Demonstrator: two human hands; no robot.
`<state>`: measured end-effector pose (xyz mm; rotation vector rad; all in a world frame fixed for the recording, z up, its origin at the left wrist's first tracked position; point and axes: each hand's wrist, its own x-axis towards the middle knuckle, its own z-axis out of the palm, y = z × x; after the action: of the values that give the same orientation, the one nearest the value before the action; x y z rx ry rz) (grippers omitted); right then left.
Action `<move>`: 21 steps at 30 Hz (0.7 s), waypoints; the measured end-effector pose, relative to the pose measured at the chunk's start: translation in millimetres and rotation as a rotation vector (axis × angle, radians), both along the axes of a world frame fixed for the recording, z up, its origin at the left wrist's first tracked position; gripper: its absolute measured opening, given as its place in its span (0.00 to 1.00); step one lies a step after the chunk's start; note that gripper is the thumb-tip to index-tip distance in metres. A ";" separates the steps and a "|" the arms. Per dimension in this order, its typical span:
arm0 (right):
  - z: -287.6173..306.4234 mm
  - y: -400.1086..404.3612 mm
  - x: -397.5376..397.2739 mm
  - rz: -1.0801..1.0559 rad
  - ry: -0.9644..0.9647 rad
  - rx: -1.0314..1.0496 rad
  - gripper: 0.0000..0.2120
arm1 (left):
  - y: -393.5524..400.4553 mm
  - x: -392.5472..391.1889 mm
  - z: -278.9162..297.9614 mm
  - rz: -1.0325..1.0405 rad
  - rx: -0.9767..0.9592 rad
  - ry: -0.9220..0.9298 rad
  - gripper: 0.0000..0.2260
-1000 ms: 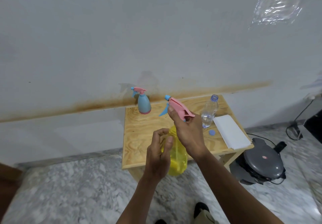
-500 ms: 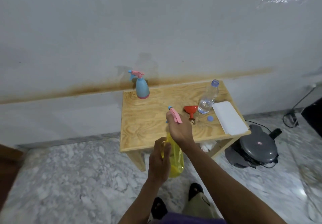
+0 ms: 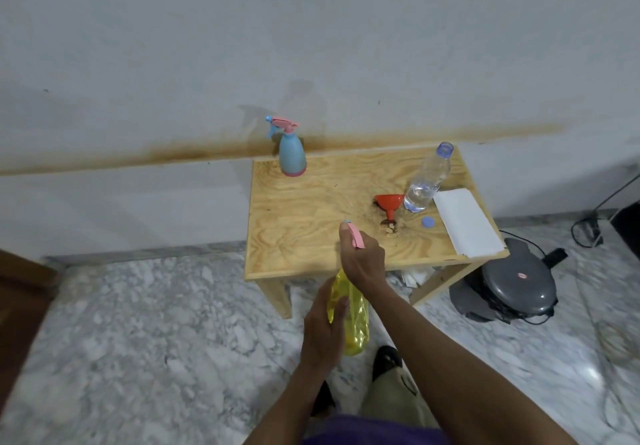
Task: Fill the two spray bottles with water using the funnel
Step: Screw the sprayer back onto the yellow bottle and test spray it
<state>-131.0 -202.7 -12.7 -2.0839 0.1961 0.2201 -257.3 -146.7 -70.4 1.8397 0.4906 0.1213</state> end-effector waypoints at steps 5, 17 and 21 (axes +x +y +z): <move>-4.7 -0.5 -2.5 0.034 0.008 -0.057 0.24 | -2.3 -5.4 -1.1 -0.005 0.025 0.006 0.27; -12.8 -4.8 -6.0 0.095 0.024 -0.146 0.25 | -6.4 -11.3 -1.3 -0.057 -0.007 0.072 0.16; -14.2 -7.8 -3.4 0.133 0.028 -0.231 0.25 | -11.6 -11.3 -4.2 -0.055 -0.032 0.076 0.31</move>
<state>-134.3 -210.5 -27.0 -2.3267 0.1029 0.3198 -268.6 -158.4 -74.6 1.8293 0.4917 0.0064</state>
